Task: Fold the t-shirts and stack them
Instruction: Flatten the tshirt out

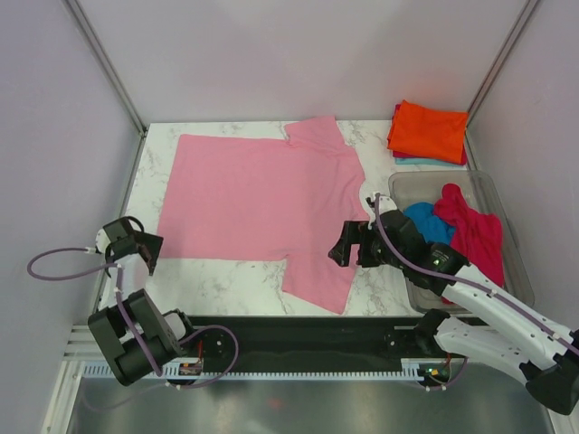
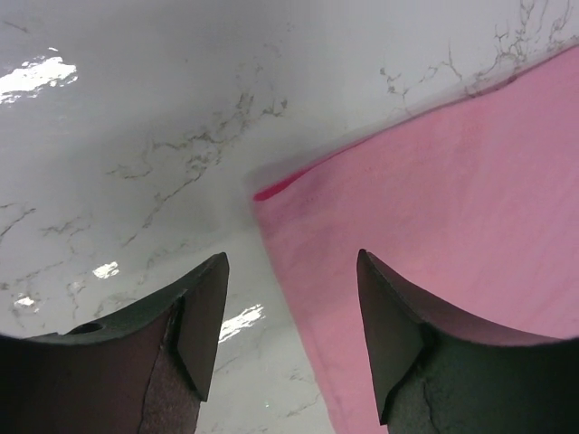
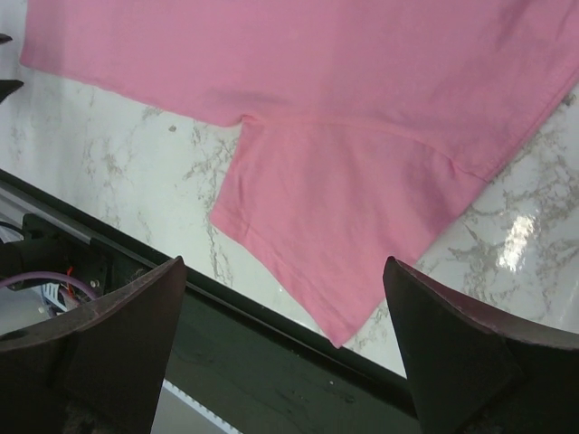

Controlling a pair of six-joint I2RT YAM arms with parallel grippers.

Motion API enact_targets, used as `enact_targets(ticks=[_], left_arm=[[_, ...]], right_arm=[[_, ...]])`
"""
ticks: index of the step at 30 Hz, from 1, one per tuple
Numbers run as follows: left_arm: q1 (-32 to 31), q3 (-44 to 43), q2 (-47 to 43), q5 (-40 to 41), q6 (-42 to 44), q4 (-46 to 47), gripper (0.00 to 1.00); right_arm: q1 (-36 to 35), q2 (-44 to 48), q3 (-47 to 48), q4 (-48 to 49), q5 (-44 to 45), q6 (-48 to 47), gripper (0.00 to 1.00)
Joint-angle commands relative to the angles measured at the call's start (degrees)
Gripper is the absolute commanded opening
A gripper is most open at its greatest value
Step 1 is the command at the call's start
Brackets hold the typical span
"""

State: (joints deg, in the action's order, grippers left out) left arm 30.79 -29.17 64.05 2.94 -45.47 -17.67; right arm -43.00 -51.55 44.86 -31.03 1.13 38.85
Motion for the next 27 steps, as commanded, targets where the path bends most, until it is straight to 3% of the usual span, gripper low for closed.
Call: enact_targets(ticks=[1,12,13,14,15,16,21,27], left_arm=[[0.3,0.7,2.5,1.8,-4.7,6.4,0.66],[0.2,1.7,10.7,2.7,-7.3,10.2,0.60],[0.2,2.0,10.9,2.5,-7.3,11.1,0.54],[0.2,2.3,11.4,2.2,-7.3,11.9,0.36],[0.2,2.7,11.8,0.6,-7.3,14.0,0.24],[0.2,2.8,12.2,-0.7,-7.0,14.8,0.02],[-1.9,3.9,9.9,-0.9,-5.9,16.4,0.02],[-3.3,3.9,5.1,-0.6,-5.4,16.4,0.02]], right_arm=[[-0.4,2.6,-1.8,-3.9,0.1,1.5,0.98],[-0.3,7.2,-4.1,-6.2,0.2,2.9,0.98],[-0.3,7.5,-4.3,-7.2,0.6,3.2,0.98],[-0.4,7.8,-5.0,-8.2,1.5,4.8,0.98],[-0.6,7.9,-5.3,-10.7,3.4,5.7,0.98],[-0.9,8.0,-5.8,-11.7,4.3,6.8,0.98],[-5.5,8.9,-12.8,-13.1,7.0,15.9,0.97],[-15.0,8.1,-19.3,-5.4,9.6,26.8,0.85]])
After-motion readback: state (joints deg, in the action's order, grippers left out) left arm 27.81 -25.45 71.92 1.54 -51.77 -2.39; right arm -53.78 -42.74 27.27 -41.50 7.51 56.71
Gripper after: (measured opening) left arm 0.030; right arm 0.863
